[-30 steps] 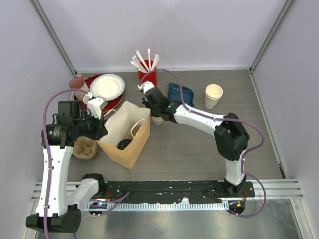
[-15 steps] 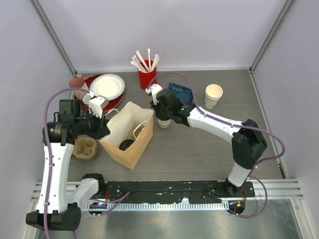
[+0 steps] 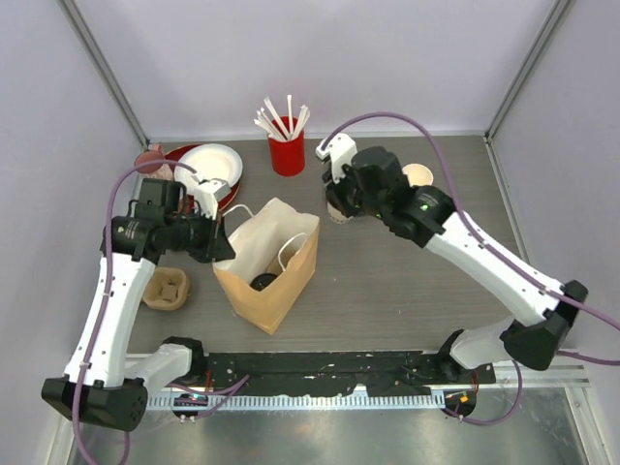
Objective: Pack the takeout coffee
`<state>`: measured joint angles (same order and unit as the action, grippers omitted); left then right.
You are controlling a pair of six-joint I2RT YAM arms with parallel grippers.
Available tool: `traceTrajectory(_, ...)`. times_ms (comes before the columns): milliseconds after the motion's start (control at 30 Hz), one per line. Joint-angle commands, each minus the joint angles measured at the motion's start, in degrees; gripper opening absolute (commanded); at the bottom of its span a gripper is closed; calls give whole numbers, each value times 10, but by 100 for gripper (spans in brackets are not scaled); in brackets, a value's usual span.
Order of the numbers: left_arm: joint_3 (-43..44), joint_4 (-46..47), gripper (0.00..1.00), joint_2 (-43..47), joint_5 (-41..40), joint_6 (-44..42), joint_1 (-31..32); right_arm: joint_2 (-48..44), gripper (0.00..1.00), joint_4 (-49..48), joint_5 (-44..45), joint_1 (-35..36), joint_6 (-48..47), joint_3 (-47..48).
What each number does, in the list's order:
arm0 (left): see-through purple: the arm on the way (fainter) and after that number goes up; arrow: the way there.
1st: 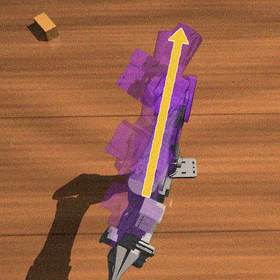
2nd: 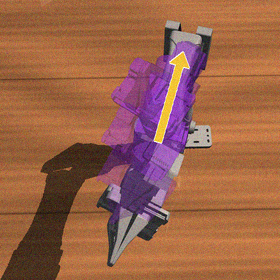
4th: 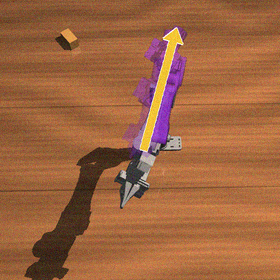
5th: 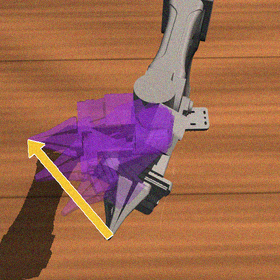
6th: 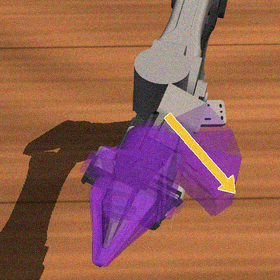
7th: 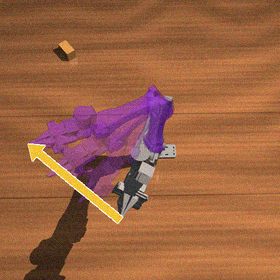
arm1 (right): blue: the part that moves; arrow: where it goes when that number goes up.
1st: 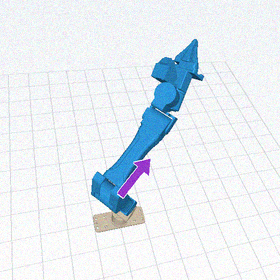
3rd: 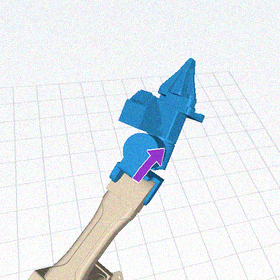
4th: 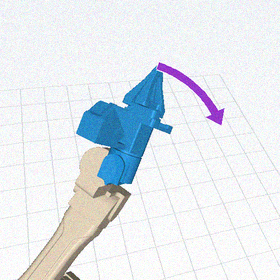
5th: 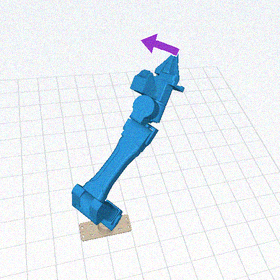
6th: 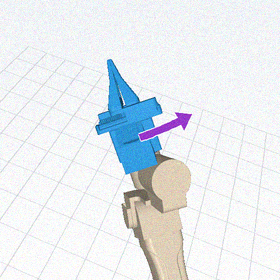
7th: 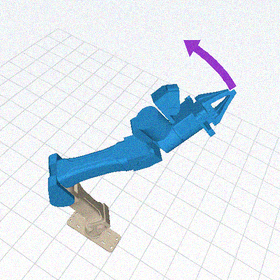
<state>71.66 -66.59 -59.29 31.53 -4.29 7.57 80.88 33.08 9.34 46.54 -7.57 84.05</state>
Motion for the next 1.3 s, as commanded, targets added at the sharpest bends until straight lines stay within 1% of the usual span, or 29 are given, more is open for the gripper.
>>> traceTrajectory(0,61,4,0,-26,13,30,46,-63,1,66,-3,2,-23,96)
traceTrajectory(133,101,-10,0,-59,14,34,70,-78,1,105,-27,3,-30,173)
traceTrajectory(167,109,-11,0,-70,13,34,76,-81,1,109,-44,3,-31,200)
traceTrajectory(267,117,-8,0,-84,4,39,98,-84,1,127,-86,5,-35,243)
traceTrajectory(300,118,-7,0,-86,5,39,104,-79,1,132,-112,12,-36,250)
traceTrajectory(467,128,2,0,-103,8,59,120,-53,1,164,-148,57,-50,291)
traceTrajectory(500,127,3,0,-106,9,60,122,-50,1,169,-167,64,-57,294)
traceTrajectory(633,111,6,0,-104,13,59,125,-38,1,171,-211,90,-80,270)
traceTrajectory(767,103,9,0,-101,14,58,126,6,1,186,-238,99,-97,269)
traceTrajectory(1000,97,6,0,-94,13,49,126,47,1,194,-238,102,-127,251)
traceTrajectory(1133,95,8,0,-91,13,48,127,40,1,180,-248,103,-154,201)
traceTrajectory(1267,91,6,0,-87,11,46,128,41,1,181,-250,103,-178,178)
